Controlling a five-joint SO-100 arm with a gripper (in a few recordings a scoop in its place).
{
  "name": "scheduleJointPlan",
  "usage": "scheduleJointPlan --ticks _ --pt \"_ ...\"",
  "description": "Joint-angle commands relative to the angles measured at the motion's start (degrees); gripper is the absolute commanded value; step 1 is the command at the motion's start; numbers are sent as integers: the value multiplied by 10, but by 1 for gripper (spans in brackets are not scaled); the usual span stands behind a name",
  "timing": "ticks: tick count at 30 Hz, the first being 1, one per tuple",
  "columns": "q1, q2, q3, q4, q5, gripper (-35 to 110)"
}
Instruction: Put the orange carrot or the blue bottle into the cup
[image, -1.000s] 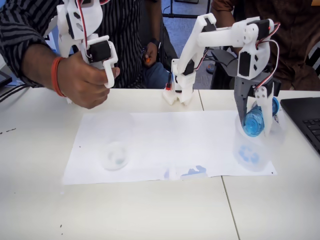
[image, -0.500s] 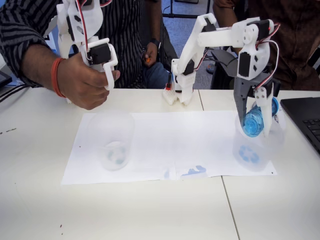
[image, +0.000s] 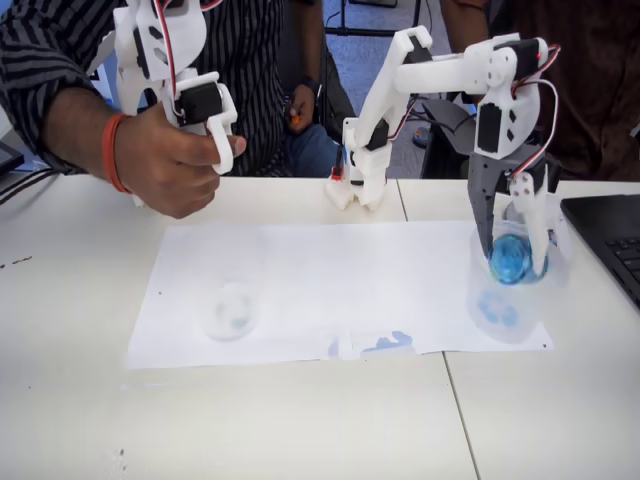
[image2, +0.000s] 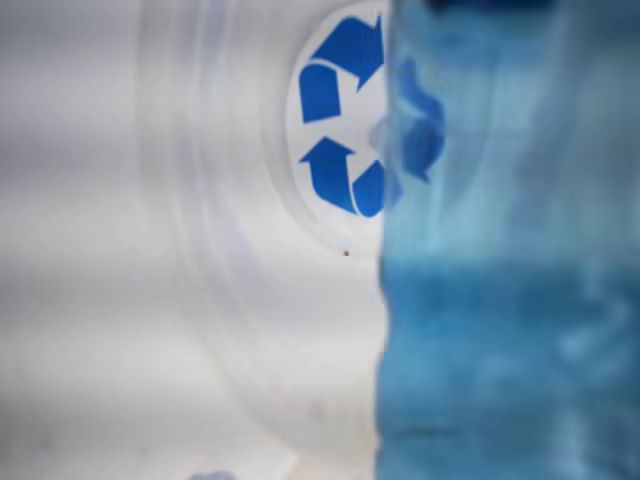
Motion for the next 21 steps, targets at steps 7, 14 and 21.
scheduleJointPlan --ticks 7,14,21 --pt "-3 35 -13 4 -4 41" --pt "-3 37 -14 5 -4 41" --pt "5 94 -14 -1 -3 39"
